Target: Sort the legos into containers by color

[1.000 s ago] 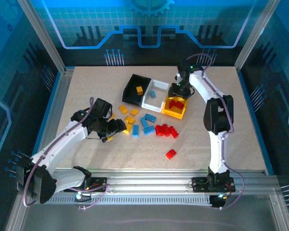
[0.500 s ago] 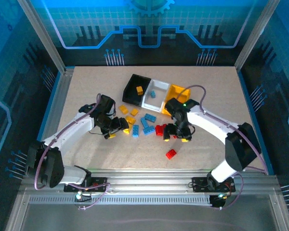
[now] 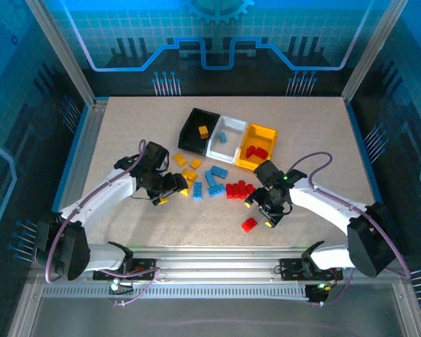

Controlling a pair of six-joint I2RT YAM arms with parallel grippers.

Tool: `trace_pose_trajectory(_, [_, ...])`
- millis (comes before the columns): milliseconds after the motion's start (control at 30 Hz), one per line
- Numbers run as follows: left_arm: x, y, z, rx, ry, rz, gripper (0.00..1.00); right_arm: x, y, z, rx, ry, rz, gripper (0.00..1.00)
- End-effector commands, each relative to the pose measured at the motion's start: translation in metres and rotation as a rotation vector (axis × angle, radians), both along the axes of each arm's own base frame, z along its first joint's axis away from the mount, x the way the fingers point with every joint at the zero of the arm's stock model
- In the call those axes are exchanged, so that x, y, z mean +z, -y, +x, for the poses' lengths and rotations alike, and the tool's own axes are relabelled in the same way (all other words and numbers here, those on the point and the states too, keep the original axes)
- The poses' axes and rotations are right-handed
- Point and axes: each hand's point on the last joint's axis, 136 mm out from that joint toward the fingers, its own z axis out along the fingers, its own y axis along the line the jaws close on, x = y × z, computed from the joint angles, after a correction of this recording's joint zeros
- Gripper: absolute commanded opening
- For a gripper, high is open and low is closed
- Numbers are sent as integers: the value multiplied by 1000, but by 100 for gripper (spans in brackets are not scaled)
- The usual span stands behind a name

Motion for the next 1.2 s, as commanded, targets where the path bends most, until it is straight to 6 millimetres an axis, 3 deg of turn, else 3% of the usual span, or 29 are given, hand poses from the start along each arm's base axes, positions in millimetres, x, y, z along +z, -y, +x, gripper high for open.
trace_pose_trajectory(0, [6, 4, 10, -40, 22, 15, 74, -8, -5, -8, -116, -54, 23, 78])
trace_pose_trajectory(200, [-6, 8, 10, 11, 19, -33, 74, -21, -9, -26, -115, -139, -1, 74])
trace_pose_trajectory(433, [-7, 9, 11, -36, -1, -7, 76, -36, -22, -31, -125, -181, -6, 70])
trace_pose_trajectory(733, [-7, 3, 7, -40, 10, 14, 77, -43, -18, -31, -135, -187, -39, 51])
trace_pose_trajectory(933, [-5, 1, 8, -42, 24, 23, 77, -22, -17, -18, -91, -122, -42, 42])
trace_pose_trajectory(1067, [-5, 1, 9, -41, 30, 24, 77, 6, -11, 0, -62, -40, -44, 34])
trace_pose_trajectory(1167, [-5, 2, 11, -41, 31, 21, 77, 37, -15, 27, -43, 51, -4, 33])
